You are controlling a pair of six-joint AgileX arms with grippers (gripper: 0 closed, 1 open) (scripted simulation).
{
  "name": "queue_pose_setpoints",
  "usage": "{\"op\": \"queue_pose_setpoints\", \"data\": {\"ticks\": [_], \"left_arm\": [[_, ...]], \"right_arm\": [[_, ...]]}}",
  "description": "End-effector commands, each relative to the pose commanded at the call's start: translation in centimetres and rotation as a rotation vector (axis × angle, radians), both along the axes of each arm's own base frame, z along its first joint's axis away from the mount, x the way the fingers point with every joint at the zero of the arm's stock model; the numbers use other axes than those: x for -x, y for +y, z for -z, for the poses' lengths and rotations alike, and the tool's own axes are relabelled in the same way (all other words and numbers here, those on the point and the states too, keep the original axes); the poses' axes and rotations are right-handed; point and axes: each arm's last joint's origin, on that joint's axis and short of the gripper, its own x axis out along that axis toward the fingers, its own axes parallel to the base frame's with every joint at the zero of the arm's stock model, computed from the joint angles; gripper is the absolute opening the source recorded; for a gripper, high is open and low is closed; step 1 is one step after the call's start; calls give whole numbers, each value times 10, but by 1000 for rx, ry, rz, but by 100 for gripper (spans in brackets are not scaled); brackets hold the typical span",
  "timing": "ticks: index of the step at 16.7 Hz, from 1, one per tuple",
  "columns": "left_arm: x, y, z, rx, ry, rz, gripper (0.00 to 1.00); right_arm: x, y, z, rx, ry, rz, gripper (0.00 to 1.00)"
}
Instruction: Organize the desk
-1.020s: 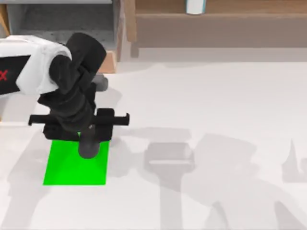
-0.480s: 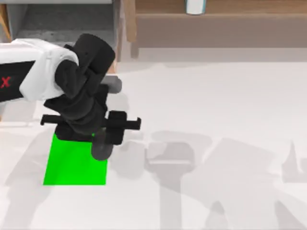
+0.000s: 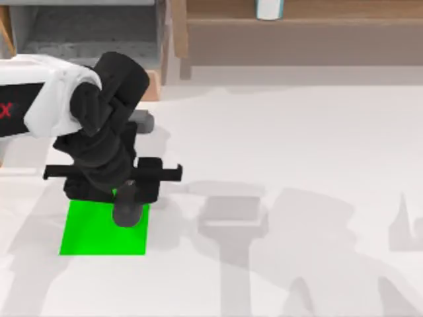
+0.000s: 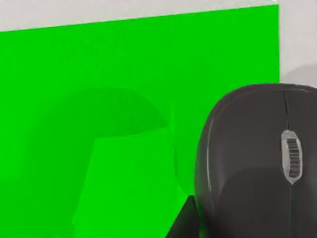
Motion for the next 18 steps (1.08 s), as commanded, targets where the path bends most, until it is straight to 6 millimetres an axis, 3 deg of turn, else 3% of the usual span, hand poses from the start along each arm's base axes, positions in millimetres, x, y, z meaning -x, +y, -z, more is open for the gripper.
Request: {"op": "queue_pose_setpoints", "data": {"ticks": [3,8,18], "left_arm": [[-6,18,9,-65,35,-100,0],[-5,21,13,-78,47,-112,0],[-5,21,13,-78,47,-112,75]], "right_arm": [[0,0,0,0,0,0,100],[0,0,0,0,0,0,100],[0,0,0,0,0,0,100]]}}
